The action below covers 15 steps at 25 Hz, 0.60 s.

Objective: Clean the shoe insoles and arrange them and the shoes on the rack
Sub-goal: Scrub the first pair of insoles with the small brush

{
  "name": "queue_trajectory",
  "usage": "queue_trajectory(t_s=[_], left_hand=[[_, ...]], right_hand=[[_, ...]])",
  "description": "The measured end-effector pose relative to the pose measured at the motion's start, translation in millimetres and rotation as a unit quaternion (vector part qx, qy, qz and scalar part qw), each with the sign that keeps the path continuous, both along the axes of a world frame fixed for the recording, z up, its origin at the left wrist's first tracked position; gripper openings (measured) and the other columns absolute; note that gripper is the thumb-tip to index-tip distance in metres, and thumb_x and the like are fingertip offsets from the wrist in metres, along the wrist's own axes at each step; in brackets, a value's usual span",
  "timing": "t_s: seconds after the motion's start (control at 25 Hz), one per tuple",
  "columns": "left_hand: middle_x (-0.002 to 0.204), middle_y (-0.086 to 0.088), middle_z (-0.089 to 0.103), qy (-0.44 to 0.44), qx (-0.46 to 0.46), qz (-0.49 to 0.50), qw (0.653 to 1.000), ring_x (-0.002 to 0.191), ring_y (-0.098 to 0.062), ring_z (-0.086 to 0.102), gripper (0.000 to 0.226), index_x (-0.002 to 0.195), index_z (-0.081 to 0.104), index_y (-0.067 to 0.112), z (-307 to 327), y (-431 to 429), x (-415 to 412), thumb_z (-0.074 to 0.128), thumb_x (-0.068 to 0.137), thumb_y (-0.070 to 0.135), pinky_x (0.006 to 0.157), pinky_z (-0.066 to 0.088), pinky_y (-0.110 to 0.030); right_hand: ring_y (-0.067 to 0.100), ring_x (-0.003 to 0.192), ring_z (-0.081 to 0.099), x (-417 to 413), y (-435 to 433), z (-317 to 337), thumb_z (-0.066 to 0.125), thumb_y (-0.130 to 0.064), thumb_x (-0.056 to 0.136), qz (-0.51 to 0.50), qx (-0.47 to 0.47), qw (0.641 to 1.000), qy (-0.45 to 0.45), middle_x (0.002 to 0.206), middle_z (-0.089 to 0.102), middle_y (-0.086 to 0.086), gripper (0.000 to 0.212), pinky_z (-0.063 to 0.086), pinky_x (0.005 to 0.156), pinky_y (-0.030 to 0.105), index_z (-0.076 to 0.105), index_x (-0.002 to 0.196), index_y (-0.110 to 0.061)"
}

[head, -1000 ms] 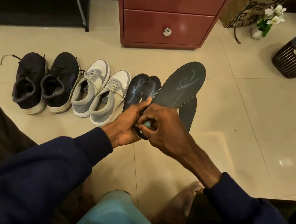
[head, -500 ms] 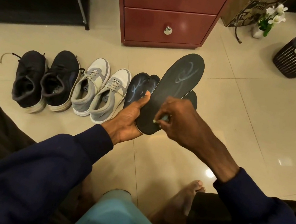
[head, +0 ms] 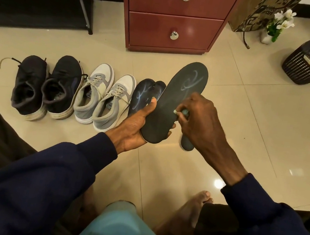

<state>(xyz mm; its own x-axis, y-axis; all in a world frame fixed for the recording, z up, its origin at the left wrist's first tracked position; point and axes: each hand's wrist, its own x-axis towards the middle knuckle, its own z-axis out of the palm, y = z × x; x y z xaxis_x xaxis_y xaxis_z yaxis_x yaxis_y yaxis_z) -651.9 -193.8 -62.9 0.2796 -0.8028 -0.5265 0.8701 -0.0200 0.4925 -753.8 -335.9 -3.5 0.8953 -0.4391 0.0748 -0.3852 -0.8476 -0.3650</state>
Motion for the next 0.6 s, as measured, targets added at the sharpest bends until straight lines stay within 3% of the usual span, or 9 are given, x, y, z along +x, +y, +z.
queue_trajectory(t_s=[0.08, 0.24, 0.36, 0.44, 0.6], left_hand=[[0.122, -0.016, 0.07, -0.008, -0.002, -0.007, 1.0, 0.099, -0.029, 0.068, 0.049, 0.131, 0.066, 0.012, 1.1, 0.8, 0.7, 0.044, 0.107, 0.048, 0.096, 0.05, -0.046], [0.123, -0.014, 0.071, 0.002, 0.008, 0.001, 1.0, 0.099, -0.03, 0.071, 0.038, 0.127, 0.069, 0.016, -1.7, 2.1, -2.4, 0.052, 0.105, 0.043, 0.096, 0.052, -0.051], [0.126, -0.019, 0.068, 0.006, -0.006, -0.028, 1.0, 0.101, -0.031, 0.068, 0.048, 0.137, 0.062, 0.01, -2.1, 1.6, -3.3, 0.051, 0.105, 0.044, 0.089, 0.055, -0.047], [0.127, -0.02, 0.067, 0.009, -0.006, -0.031, 0.999, 0.103, -0.031, 0.066, 0.048, 0.137, 0.062, 0.009, -3.4, 1.0, -3.2, 0.052, 0.105, 0.044, 0.089, 0.053, -0.048], [0.115, -0.015, 0.071, 0.035, 0.007, -0.02, 0.999, 0.096, -0.028, 0.067, 0.035, 0.115, 0.074, 0.014, -4.8, 1.1, -3.7, 0.056, 0.104, 0.041, 0.092, 0.048, -0.05]], right_hand=[[0.015, 0.082, 0.057, -1.1, 2.3, -2.8, 0.076, -0.011, 0.084, -0.004, 0.01, 1.0, -0.028, 0.097, 0.065, 0.007, 0.01, 0.041, 0.071, 0.02, 0.076, 0.094, -0.01], [0.013, 0.08, 0.061, -5.1, 13.5, -2.3, 0.08, -0.013, 0.081, 0.109, 0.112, 0.988, 0.007, 0.092, 0.066, 0.002, 0.009, 0.057, 0.071, 0.028, 0.079, 0.091, -0.014], [0.017, 0.08, 0.063, 0.1, -13.0, -6.1, 0.079, -0.011, 0.081, -0.018, 0.035, 0.998, -0.057, 0.094, 0.068, 0.004, 0.01, 0.058, 0.075, 0.036, 0.077, 0.09, -0.014], [0.013, 0.077, 0.063, -0.8, -11.9, -10.1, 0.079, -0.011, 0.08, -0.049, 0.062, 0.993, -0.091, 0.092, 0.068, 0.002, 0.011, 0.058, 0.073, 0.034, 0.077, 0.09, -0.014], [0.012, 0.08, 0.063, -4.6, 26.4, -10.3, 0.08, -0.014, 0.081, 0.107, 0.135, 0.984, -0.051, 0.092, 0.069, 0.003, 0.012, 0.058, 0.072, 0.026, 0.077, 0.093, -0.013]])
